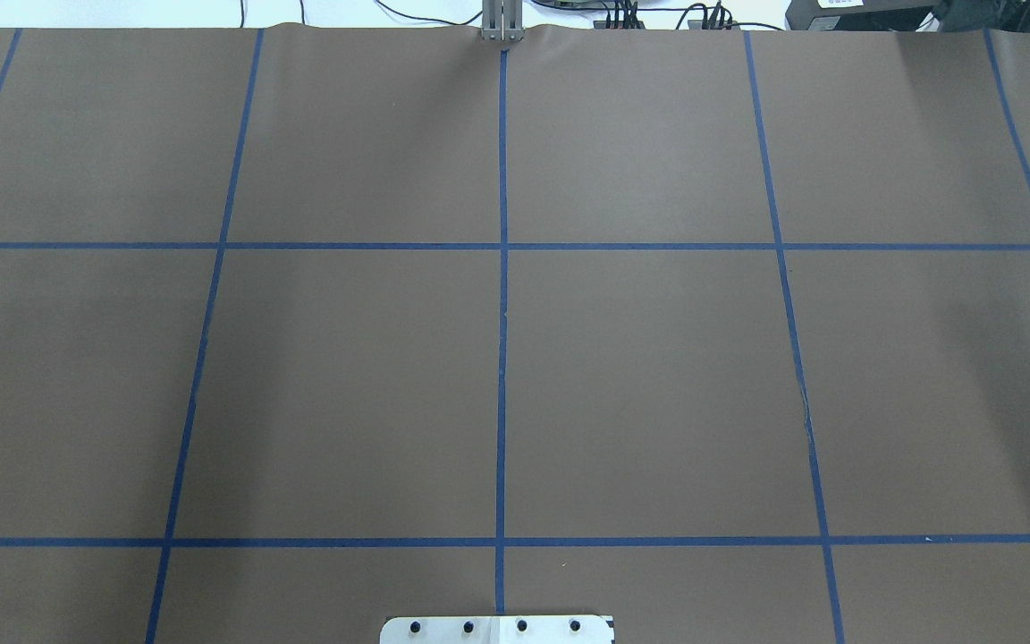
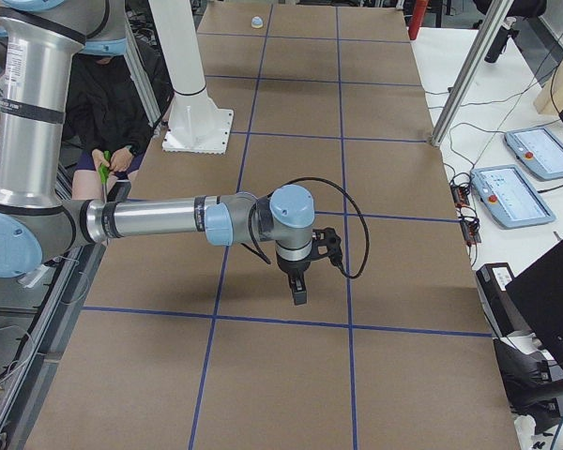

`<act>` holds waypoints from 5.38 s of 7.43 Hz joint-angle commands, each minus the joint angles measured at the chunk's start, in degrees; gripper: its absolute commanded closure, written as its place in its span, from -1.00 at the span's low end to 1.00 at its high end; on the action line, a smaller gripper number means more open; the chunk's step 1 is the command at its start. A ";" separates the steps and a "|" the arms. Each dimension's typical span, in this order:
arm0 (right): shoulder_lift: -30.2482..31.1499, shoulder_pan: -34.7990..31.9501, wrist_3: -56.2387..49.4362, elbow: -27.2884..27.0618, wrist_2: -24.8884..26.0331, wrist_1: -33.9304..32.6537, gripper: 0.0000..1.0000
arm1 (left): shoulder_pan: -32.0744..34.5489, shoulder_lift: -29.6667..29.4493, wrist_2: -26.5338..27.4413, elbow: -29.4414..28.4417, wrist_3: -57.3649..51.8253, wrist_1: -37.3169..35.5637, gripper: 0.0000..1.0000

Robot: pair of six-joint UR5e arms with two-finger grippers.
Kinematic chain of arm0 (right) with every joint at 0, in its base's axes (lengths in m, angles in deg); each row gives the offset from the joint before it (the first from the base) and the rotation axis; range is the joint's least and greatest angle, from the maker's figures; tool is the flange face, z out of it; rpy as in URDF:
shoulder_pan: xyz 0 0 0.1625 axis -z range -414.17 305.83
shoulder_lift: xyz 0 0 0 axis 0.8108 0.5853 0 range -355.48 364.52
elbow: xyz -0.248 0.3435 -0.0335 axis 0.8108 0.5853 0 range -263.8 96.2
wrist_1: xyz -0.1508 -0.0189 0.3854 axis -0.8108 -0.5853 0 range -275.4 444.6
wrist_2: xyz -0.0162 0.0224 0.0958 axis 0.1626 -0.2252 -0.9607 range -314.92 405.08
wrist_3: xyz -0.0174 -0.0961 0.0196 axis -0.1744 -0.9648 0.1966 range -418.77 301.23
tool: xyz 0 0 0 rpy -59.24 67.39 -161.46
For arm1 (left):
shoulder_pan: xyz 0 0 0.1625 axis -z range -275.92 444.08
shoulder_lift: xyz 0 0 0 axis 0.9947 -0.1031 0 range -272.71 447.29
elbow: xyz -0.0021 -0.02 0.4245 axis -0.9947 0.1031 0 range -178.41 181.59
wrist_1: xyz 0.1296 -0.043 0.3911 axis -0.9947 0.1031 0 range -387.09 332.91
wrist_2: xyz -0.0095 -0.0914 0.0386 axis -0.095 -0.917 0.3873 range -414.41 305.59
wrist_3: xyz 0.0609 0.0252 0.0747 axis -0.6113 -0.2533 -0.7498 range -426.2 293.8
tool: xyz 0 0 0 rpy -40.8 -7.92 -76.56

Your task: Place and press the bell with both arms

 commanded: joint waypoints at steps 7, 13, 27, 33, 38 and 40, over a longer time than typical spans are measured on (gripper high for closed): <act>-0.39 0.00 1.13 -0.17 0.00 0.17 -1.00 | 0.35 -4.72 0.88 -0.53 0.53 0.26 -1.00; -0.39 0.00 1.67 -0.26 0.00 0.26 -1.00 | -1.13 -5.71 0.53 -0.97 1.50 1.92 -1.00; -0.74 0.09 1.49 -0.17 0.18 0.44 -1.00 | -14.93 7.47 0.88 -21.09 -12.66 3.42 -1.00; -0.92 0.09 1.58 -0.26 0.18 0.44 -1.00 | -16.60 0.70 0.70 -27.50 -11.96 3.34 -1.00; -0.92 0.09 1.58 -0.17 0.09 0.44 -1.00 | -20.21 0.62 0.61 -29.00 -7.03 3.51 -1.00; -0.92 0.09 1.58 -0.17 0.09 0.44 -1.00 | -21.44 0.53 0.53 -29.79 -7.03 3.77 -1.00</act>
